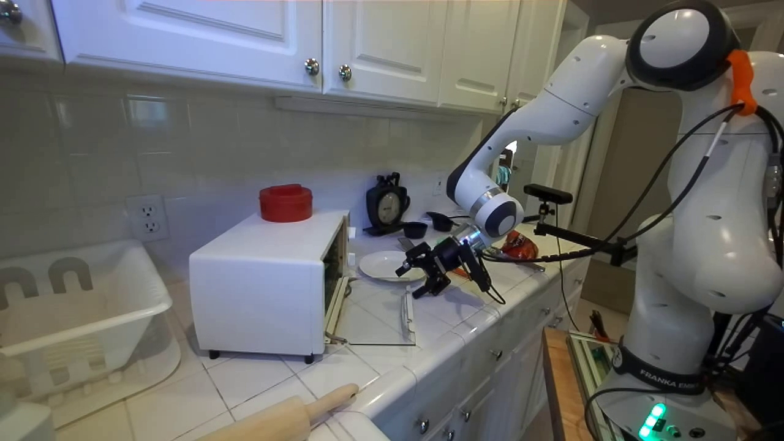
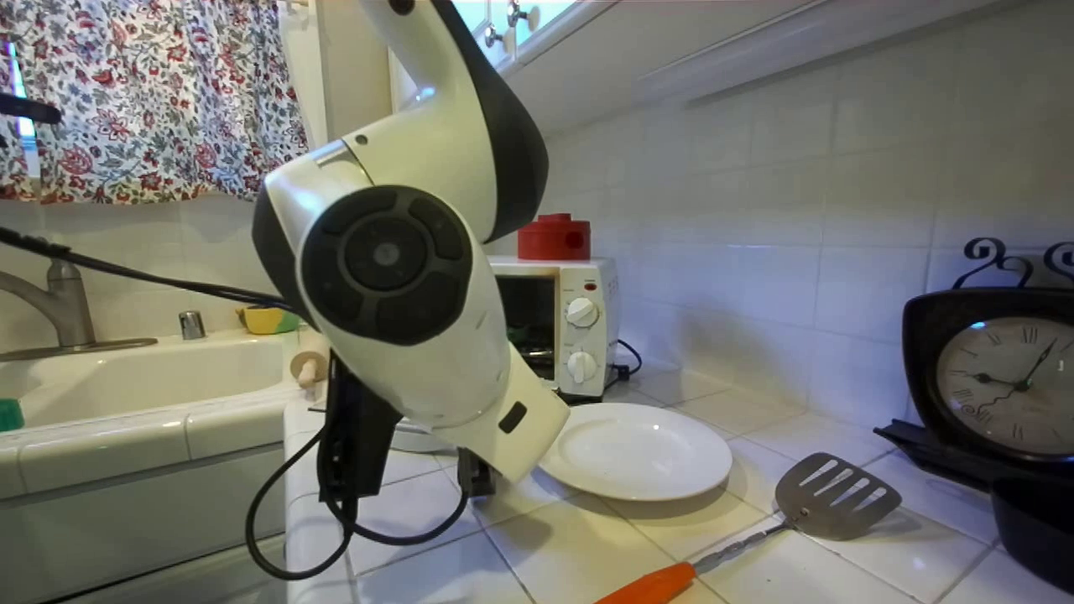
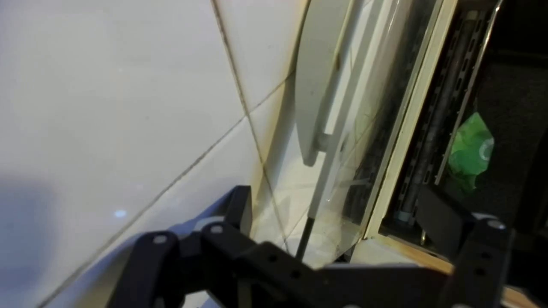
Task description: Close the door to the oven
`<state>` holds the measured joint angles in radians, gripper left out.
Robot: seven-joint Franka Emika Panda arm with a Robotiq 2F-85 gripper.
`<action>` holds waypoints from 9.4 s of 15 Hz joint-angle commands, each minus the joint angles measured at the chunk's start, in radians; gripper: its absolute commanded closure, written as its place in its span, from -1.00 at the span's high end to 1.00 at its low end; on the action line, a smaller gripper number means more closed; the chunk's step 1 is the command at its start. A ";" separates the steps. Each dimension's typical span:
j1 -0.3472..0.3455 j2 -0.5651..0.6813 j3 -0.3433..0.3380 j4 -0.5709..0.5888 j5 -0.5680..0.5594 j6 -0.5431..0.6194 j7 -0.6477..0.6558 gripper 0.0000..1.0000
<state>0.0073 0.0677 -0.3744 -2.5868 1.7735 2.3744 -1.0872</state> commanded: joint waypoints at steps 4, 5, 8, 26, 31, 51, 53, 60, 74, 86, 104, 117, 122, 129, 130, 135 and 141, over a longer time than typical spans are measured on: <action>-0.115 0.030 0.110 0.043 0.072 -0.032 -0.099 1.00; -0.121 0.030 0.117 0.046 0.072 -0.034 -0.104 1.00; -0.133 0.025 0.132 0.046 0.077 -0.048 -0.118 1.00; -0.149 -0.114 0.164 -0.006 0.162 -0.167 -0.218 1.00; -0.156 -0.170 0.176 -0.010 0.170 -0.173 -0.220 1.00; -0.133 -0.341 0.293 -0.016 0.124 0.113 -0.156 1.00; -0.131 -0.406 0.344 -0.035 0.094 0.283 -0.135 1.00; -0.116 -0.418 0.490 -0.066 -0.223 0.672 0.013 1.00; -0.199 -0.267 0.536 -0.104 -0.657 0.699 0.085 1.00; -0.286 -0.048 0.532 0.118 -1.072 0.718 0.101 1.00; -0.283 0.032 0.494 0.396 -1.147 0.464 0.253 1.00; -0.203 0.072 0.397 0.366 -1.716 0.569 0.648 0.89; -0.142 0.076 0.338 0.375 -1.852 0.591 0.753 0.51; -0.043 0.067 0.180 0.398 -2.303 0.547 1.131 0.57; -0.032 0.070 0.170 0.402 -2.349 0.540 1.168 0.61; 0.014 0.068 0.165 0.405 -2.490 0.489 1.297 0.66; 0.042 0.079 0.165 0.414 -2.587 0.455 1.377 0.53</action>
<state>0.0312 0.1299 -0.1950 -2.2024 -0.7378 2.8507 0.2302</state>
